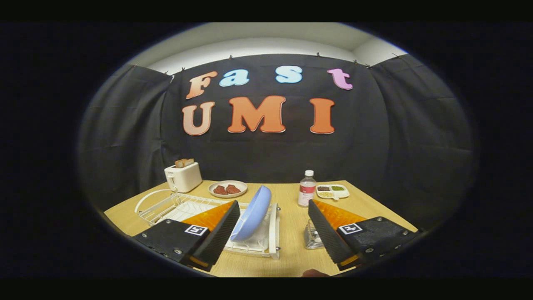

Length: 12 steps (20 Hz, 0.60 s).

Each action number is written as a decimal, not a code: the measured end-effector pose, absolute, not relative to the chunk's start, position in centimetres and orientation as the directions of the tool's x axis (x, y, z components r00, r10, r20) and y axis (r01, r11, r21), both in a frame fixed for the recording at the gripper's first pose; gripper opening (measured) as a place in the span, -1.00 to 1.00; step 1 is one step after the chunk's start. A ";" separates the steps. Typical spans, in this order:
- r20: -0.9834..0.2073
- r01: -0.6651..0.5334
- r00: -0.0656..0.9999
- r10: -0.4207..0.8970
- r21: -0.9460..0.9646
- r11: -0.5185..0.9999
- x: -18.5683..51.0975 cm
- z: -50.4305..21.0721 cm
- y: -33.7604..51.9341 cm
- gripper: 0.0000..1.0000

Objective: Take the plate from the dish rack, then take the spoon from the basket and place it into the plate.

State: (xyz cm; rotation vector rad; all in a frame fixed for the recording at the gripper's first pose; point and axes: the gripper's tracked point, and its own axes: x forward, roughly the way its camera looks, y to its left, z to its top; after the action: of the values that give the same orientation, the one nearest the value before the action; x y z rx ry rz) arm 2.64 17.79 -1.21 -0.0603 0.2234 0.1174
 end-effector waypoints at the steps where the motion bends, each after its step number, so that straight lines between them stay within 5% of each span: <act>1: -0.250 -0.129 0.961 0.116 -0.038 0.991 3.5 -1.8 18.6 0.97; 9: -0.414 -0.034 0.910 0.028 -0.007 0.999 9.4 -7.3 19.9 0.96; 12: -0.451 -0.005 0.893 -0.006 -0.023 1.000 10.4 -8.5 19.9 0.79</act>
State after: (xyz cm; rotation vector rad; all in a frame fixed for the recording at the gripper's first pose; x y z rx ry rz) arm 10.45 19.89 -8.55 -0.0235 0.4678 -0.0003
